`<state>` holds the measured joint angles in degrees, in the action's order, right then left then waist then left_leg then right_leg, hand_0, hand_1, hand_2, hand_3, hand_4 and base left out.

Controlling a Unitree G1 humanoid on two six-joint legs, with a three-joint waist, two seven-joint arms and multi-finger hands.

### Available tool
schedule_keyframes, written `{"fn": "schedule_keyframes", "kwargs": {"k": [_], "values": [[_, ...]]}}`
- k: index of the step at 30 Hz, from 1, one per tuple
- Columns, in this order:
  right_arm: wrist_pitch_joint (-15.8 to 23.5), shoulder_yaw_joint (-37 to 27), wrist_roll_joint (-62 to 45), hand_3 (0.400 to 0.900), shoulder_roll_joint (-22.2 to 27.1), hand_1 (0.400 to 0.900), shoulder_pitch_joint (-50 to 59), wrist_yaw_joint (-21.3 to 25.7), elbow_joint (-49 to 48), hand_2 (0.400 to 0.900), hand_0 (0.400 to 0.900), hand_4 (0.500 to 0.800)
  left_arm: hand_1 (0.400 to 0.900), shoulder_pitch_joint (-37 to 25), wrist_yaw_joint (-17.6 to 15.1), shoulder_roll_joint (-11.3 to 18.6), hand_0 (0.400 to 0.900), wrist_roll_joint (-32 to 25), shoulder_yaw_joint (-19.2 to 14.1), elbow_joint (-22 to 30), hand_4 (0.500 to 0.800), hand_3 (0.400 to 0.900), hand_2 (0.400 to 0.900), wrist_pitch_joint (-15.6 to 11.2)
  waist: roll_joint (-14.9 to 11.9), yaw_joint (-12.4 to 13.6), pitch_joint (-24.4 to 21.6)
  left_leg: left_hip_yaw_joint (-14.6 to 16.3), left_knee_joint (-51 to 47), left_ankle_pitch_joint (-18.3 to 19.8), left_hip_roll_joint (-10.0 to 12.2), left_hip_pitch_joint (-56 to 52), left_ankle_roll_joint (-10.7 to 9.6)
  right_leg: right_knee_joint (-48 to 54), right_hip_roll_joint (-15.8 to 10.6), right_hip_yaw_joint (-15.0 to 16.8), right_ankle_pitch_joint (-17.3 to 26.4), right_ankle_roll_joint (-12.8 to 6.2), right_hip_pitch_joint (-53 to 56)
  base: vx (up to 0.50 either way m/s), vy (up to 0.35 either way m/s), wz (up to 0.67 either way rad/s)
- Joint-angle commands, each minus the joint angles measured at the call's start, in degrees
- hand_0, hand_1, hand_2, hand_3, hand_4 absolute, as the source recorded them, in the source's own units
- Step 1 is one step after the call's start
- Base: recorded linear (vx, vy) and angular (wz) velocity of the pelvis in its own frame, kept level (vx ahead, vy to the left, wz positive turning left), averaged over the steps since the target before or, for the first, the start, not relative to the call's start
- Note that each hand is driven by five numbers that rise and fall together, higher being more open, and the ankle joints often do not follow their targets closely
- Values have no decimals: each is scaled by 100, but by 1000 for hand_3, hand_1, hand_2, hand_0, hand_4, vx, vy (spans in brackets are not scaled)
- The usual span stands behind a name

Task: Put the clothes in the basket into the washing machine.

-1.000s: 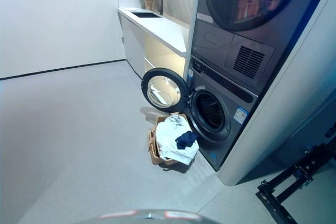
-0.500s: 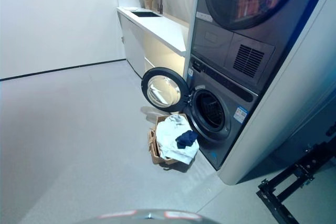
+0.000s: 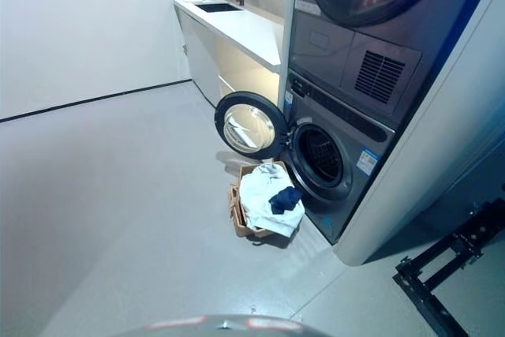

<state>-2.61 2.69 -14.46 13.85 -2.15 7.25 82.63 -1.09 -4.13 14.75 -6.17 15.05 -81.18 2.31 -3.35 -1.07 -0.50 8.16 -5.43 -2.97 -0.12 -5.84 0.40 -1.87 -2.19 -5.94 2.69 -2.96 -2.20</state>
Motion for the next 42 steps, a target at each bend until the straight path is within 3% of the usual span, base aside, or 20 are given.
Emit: {"fn": "schedule_keyframes", "kwargs": {"k": [1, 3, 5, 9, 11, 13, 17, 19, 21, 25, 26, 27, 30, 33, 36, 37, 39, 41, 42], "values": [[150, 121, -61, 900, 347, 900, 541, 128, -147, 900, 900, 800, 900, -425, -25, -114, 900, -95, -83, 255, 800, 900, 900, -91, 408, -82, 901, -79, 390, 819, -398, 150, 531, -2560, -271, 176, 62, -376, -868, 15, 360, 14], [188, 138, -137, 900, 358, 900, 569, 143, -229, 900, 900, 800, 900, -487, -30, -68, 900, -96, -48, 253, 800, 900, 900, -87, 410, -148, 1159, -131, 378, 822, -446, 52, 628, -3545, -323, 249, 196, -291, -1420, 10, 289, 6], [228, 89, -239, 900, 359, 900, 555, 169, -245, 900, 900, 800, 900, -485, -38, -37, 900, -135, -83, 222, 800, 900, 900, -80, 456, -157, 1269, -152, 461, 891, -428, 8, 667, -3837, -368, 270, 26, -223, -1761, 103, 182, 2], [292, -8, -405, 900, 348, 900, 485, 149, -311, 900, 900, 800, 900, -488, -83, -18, 900, -194, -182, 183, 800, 900, 900, -103, 479, -206, 1219, -234, 466, 1056, -416, -233, 558, -2261, -26, 355, -88, -266, -1674, 231, 1, 16], [300, -32, -441, 900, 369, 900, 483, 158, -369, 900, 900, 800, 900, -531, -106, -40, 900, -183, -176, 134, 800, 900, 900, -143, 451, -232, 1216, -263, 407, 1126, -429, -340, 461, -735, 168, 707, 287, -396, -1616, 262, -130, 15], [274, -94, -422, 900, 373, 900, 434, 204, -445, 900, 900, 800, 900, -540, -144, -57, 900, -206, -221, 83, 800, 900, 900, -151, 440, -215, 1208, -353, 298, 1179, -404, -511, 315, 257, 82, 967, 613, -513, -1616, 405, -264, 16], [279, -96, -351, 900, 371, 900, 322, 197, -580, 900, 900, 800, 900, -423, -160, -102, 900, -212, -284, 56, 800, 900, 900, -156, 525, -233, 1128, -543, 130, 1253, -294, -880, 173, 260, -52, 882, 638, -522, -1652, 397, -336, 28], [312, -71, -358, 900, 447, 900, 365, 203, -650, 900, 900, 800, 900, -416, -173, -152, 900, -309, -293, 64, 800, 900, 900, -183, 585, -304, 1075, -519, 97, 1230, -169, -920, 64, -166, 60, 938, 684, -419, -1872, 349, -442, 34], [367, -92, -474, 900, 692, 900, 516, 267, -820, 900, 900, 800, 900, -469, -199, -325, 900, -440, -135, 137, 800, 900, 900, -213, 776, -453, 1137, -601, 551, 1024, -58, -555, -58, -933, 165, 850, 441, -298, -2267, 327, -446, 35], [422, -39, -485, 900, 835, 900, 609, 257, -908, 900, 900, 800, 900, -426, -161, -388, 900, -424, -70, 122, 800, 900, 900, -230, 1041, -483, 1009, -608, 919, 387, 40, -364, -255, -1130, 373, 778, 23, -93, -2295, 300, -366, -15], [421, -38, -485, 900, 836, 900, 608, 257, -909, 900, 900, 800, 900, -424, -161, -389, 900, -424, -71, 122, 800, 900, 900, -230, 1045, -487, 1007, -612, 916, 387, 44, -365, -257, -1134, 375, 773, 18, -91, -2296, 325, -380, -17], [423, -29, -471, 900, 901, 900, 648, 239, -922, 900, 900, 800, 900, -418, -162, -376, 900, -466, -125, 88, 800, 900, 900, -240, 1145, -458, 1000, -491, 1554, -93, 53, -126, -381, -1019, 411, 771, -131, 25, -2085, 295, -357, -10], [429, 71, -387, 900, 959, 900, 667, 230, -946, 900, 900, 800, 900, -427, -190, -377, 900, -507, -172, 112, 800, 900, 900, -252, 1107, -403, 1104, -340, 3174, -621, 89, 627, -446, -792, 353, 848, -317, 255, -1556, 296, -444, 1], [407, 118, -336, 900, 994, 900, 715, 307, -882, 900, 900, 800, 900, -464, -213, -332, 900, -556, -190, 162, 800, 900, 900, -247, 947, -304, 1237, -125, 4177, -674, 329, 1057, -409, -652, 336, 955, -396, 447, -1098, 248, -375, -5], [390, 103, -378, 900, 979, 900, 731, 327, -834, 900, 900, 800, 900, -416, -219, -330, 900, -582, -221, 147, 800, 900, 900, -238, 893, -264, 1234, -115, 4162, -420, 192, 1319, -381, -494, 335, 943, -404, 442, -802, 222, -203, -6], [388, 122, -377, 900, 933, 900, 710, 324, -792, 900, 900, 800, 900, -354, -226, -358, 900, -556, -240, 125, 800, 900, 900, -221, 857, -255, 1200, -7, 3756, -127, 0, 1720, -344, -408, 335, 918, -385, 379, -587, 238, -151, 4], [386, 171, -336, 900, 923, 900, 710, 304, -790, 900, 900, 800, 900, -296, -235, -380, 900, -535, -247, 119, 800, 900, 900, -216, 809, -247, 1250, 44, 3200, 21, -65, 1899, -321, -387, 325, 904, -447, 334, -348, 287, -136, -2], [387, 254, -235, 900, 913, 900, 689, 293, -811, 900, 900, 800, 900, -238, -248, -409, 900, -507, -260, 118, 800, 900, 900, -210, 832, -196, 1332, -109, 2068, -13, -211, 1817, -289, -380, 376, 891, -546, 301, -88, 292, -20, -16], [395, 310, -147, 900, 901, 900, 662, 298, -795, 900, 900, 800, 900, -207, -260, -430, 900, -508, -275, 106, 800, 900, 900, -214, 885, -147, 1333, -370, 1290, -279, -297, 1785, -320, -363, 460, 872, -585, 284, 10, 329, 20, -24]]}}
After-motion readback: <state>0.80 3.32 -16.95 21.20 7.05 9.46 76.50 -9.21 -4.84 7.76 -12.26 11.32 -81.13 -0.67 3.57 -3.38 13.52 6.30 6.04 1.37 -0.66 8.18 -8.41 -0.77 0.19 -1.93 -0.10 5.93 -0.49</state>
